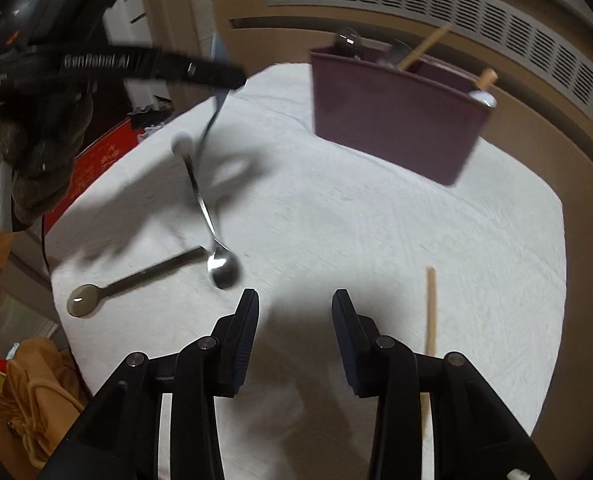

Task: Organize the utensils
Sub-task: 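Grasp the blue spoon with the left tool while the right tool grasps the metal spoon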

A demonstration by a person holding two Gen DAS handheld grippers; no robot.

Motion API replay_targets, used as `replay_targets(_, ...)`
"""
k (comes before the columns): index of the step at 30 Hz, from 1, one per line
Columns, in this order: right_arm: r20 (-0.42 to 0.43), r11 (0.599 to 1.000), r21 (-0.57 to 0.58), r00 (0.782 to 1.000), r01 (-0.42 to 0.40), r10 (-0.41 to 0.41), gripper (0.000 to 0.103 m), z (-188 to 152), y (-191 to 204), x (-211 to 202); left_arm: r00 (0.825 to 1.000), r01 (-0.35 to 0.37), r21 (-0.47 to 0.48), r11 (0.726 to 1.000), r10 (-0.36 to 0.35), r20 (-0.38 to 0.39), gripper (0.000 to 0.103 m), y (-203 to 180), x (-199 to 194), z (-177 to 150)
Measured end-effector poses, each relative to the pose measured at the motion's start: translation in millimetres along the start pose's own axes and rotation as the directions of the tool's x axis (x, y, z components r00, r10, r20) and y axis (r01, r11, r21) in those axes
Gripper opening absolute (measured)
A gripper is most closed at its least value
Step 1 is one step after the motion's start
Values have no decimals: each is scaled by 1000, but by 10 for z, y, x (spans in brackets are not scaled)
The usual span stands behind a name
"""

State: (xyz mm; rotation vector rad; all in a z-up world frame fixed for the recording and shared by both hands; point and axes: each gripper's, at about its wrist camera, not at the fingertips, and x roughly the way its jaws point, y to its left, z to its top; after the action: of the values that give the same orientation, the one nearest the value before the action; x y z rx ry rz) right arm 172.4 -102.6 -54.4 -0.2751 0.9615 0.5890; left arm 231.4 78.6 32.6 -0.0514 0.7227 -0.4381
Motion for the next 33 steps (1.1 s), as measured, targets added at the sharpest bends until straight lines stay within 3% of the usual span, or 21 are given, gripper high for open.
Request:
replay_targets(5,4,995,-94,999,-32,33,36,249,304,144,981,-90,-45,995,96,166,35,74,-428,-19)
replay_targets(10,-57,963,-246,994,-109,98,36,502,699,453,957,-140,-133,981,169,235,35,258,-665,-85)
replay_targets(13,-76,940,-311,989,-143,125,36,659,895,643,954,-148,-176,973,187,234,35,386,-702,-142)
replay_targets(20,-122,923,-357,987,-144,106,36,836,1061,1138,960,-152,-206,967,194,201,35,574,-725,-238)
replay_targets(22,-114,925,-344,986,-158,126,28,842,1044,1165,961,-152,-209,966,194,200,35,588,-726,-255)
replay_targets(24,-118,926,-342,985,-159,125,20,834,1052,1129,963,-147,-207,967,188,194,35,574,-715,-258)
replay_targets(29,-86,944,-279,984,-175,157,20,743,818,795,970,-133,-178,975,164,178,35,420,-677,-274)
replay_targets(33,-5,972,-181,989,-149,151,20,639,456,398,977,-110,-150,983,135,166,35,234,-652,-282)
